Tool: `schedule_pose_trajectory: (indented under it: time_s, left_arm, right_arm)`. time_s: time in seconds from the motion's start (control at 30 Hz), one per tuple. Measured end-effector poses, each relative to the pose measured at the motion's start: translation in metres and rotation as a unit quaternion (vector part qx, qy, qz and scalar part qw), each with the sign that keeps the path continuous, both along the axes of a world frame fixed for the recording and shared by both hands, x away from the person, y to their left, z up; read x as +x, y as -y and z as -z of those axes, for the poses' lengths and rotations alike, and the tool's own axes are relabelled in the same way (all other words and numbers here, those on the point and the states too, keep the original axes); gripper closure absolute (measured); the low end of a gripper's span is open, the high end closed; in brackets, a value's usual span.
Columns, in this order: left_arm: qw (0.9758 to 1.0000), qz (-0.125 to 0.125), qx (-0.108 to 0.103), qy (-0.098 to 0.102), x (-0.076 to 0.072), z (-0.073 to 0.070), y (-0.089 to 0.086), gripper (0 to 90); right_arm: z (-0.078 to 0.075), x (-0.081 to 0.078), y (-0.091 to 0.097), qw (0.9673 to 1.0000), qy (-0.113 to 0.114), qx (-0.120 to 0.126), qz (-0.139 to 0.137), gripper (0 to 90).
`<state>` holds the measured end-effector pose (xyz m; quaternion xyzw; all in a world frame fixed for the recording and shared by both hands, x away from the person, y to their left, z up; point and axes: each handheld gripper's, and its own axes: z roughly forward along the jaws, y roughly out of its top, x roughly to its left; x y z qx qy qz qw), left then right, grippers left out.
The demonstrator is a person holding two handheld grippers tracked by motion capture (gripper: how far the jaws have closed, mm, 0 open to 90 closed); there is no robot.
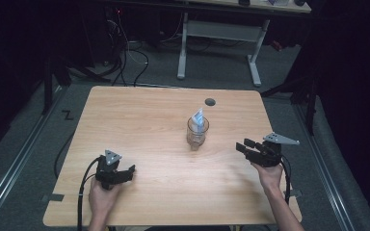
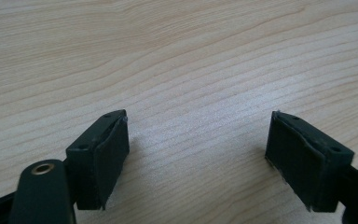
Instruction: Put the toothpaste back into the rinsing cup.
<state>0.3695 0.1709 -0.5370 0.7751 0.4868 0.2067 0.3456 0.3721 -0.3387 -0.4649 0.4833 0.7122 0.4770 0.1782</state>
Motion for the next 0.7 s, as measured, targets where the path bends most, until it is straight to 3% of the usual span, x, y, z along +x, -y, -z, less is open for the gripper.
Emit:
schedule_pose_trajectory:
  time_s: [0.7]
  left_arm:
    - [1.0000, 0.000, 0.000, 0.000, 0.000, 0.000, 0.000, 21.4]
  right_arm:
    - [0.023, 0.008, -0.005, 0.9995, -0.029, -0.016, 0.002, 51.2]
